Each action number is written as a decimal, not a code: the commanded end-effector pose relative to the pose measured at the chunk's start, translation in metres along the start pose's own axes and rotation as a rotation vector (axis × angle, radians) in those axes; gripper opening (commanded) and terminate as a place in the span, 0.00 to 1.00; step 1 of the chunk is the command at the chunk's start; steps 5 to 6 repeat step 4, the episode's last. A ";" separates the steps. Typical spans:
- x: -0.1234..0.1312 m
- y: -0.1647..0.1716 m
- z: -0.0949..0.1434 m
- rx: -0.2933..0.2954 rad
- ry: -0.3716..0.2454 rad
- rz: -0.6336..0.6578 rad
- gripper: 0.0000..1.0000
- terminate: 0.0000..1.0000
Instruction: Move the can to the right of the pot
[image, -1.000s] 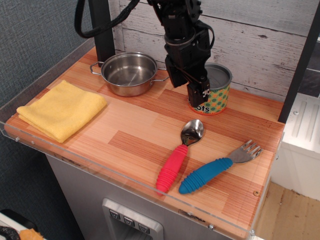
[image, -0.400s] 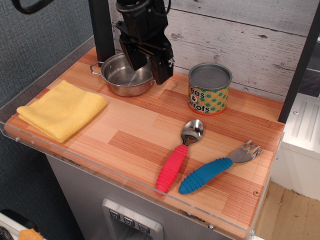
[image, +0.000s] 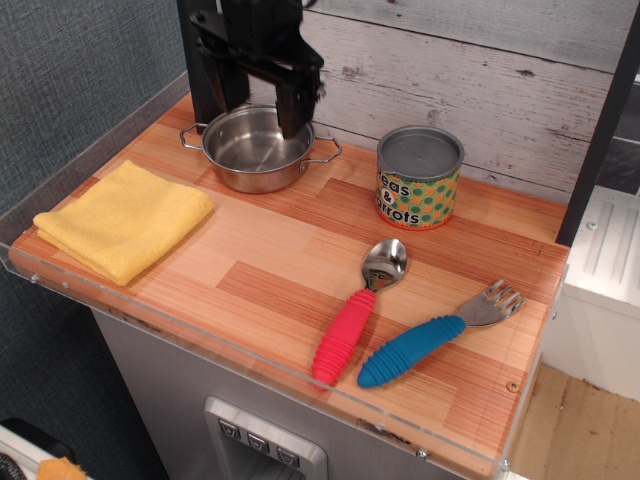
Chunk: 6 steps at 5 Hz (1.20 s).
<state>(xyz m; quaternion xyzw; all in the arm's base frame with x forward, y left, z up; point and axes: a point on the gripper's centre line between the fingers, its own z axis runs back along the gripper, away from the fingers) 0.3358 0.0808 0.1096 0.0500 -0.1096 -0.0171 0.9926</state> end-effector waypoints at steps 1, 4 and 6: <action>0.012 0.040 0.011 0.065 0.015 0.294 1.00 0.00; 0.014 0.065 0.000 0.086 0.023 0.411 1.00 1.00; 0.014 0.065 0.000 0.086 0.023 0.411 1.00 1.00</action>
